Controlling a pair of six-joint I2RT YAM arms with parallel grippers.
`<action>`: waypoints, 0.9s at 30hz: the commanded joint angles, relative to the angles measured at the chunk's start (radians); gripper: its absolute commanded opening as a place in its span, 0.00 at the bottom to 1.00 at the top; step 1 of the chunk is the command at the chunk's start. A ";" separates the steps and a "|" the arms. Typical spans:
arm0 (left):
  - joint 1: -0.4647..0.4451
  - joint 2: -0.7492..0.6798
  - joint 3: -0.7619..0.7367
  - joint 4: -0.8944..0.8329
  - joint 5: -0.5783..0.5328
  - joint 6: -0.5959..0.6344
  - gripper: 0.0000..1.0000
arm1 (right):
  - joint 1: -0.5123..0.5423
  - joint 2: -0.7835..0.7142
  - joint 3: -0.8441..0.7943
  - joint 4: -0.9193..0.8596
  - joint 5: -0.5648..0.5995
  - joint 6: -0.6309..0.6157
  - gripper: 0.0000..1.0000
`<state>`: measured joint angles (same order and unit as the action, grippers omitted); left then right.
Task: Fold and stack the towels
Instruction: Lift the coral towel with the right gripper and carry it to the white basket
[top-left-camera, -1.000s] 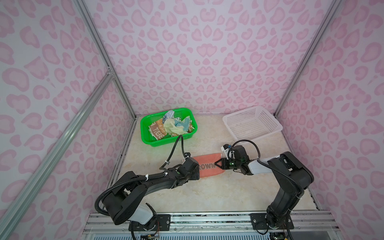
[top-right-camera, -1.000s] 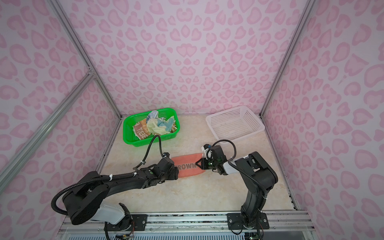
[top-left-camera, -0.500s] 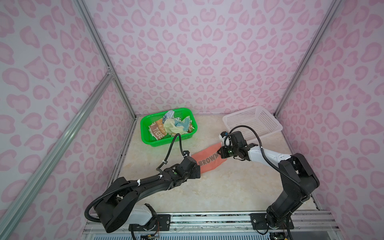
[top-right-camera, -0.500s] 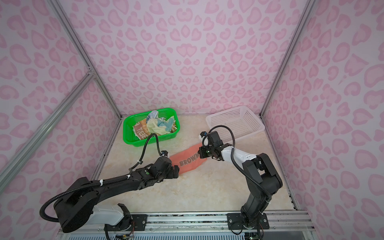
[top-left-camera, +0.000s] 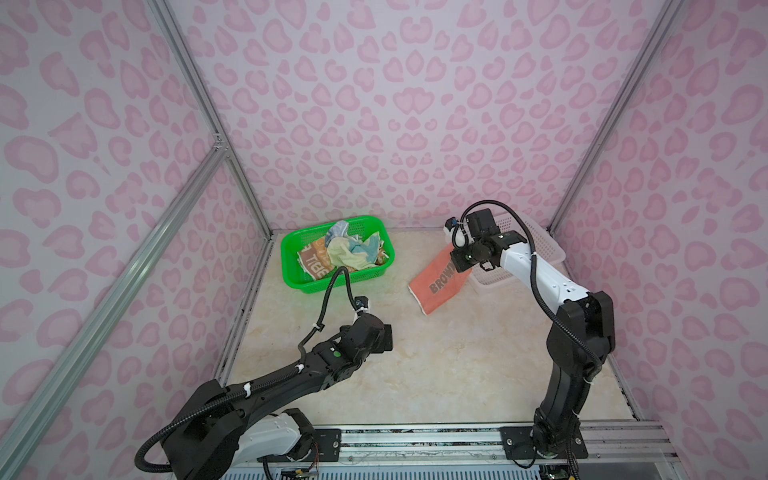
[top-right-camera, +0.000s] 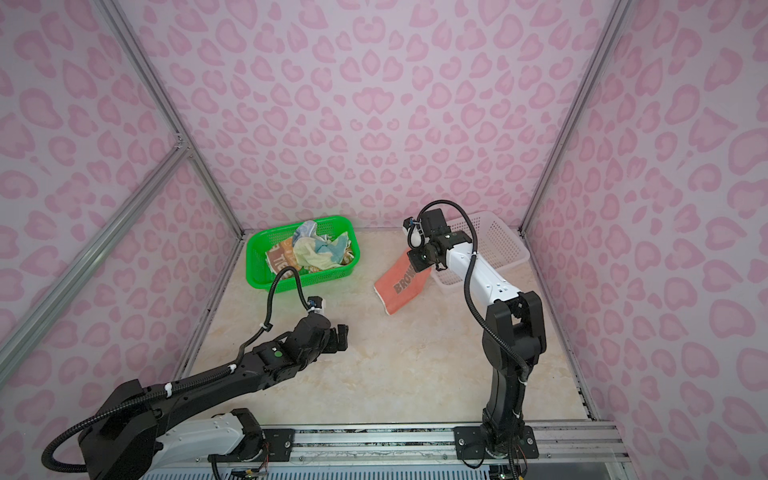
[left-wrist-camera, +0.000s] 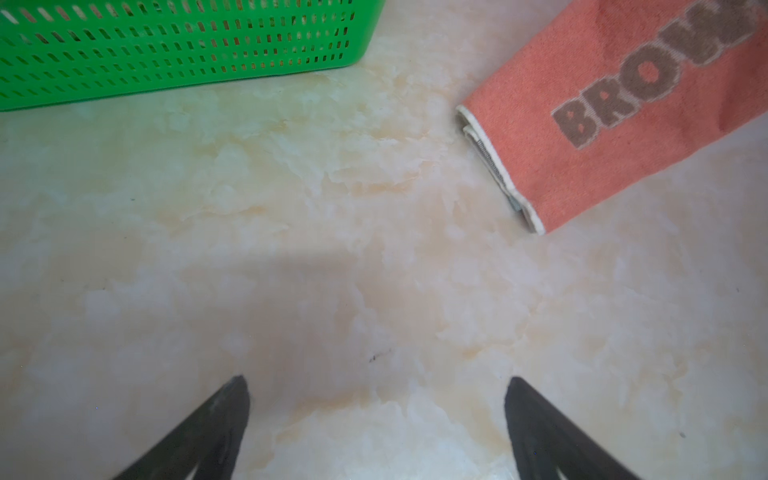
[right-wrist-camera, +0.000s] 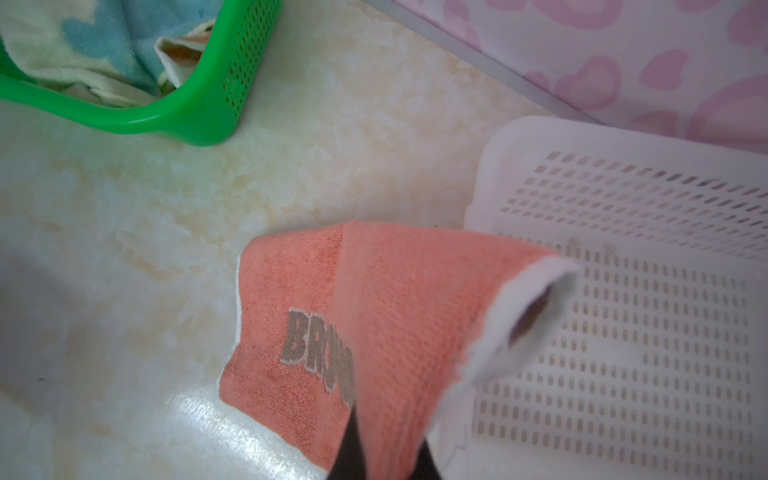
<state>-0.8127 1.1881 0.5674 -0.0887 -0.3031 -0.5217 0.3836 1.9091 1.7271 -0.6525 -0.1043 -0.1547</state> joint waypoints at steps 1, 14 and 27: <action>0.001 0.007 -0.001 -0.015 -0.031 -0.004 0.98 | -0.038 0.051 0.093 -0.110 0.000 -0.065 0.00; 0.001 0.040 0.026 -0.054 -0.068 0.008 0.99 | -0.258 0.151 0.304 -0.141 -0.107 -0.149 0.00; 0.001 0.118 0.104 -0.114 -0.114 0.009 0.99 | -0.436 0.312 0.386 -0.061 -0.216 -0.201 0.00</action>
<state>-0.8127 1.2907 0.6502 -0.1799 -0.3801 -0.5182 -0.0387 2.1849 2.0968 -0.7368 -0.2909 -0.3283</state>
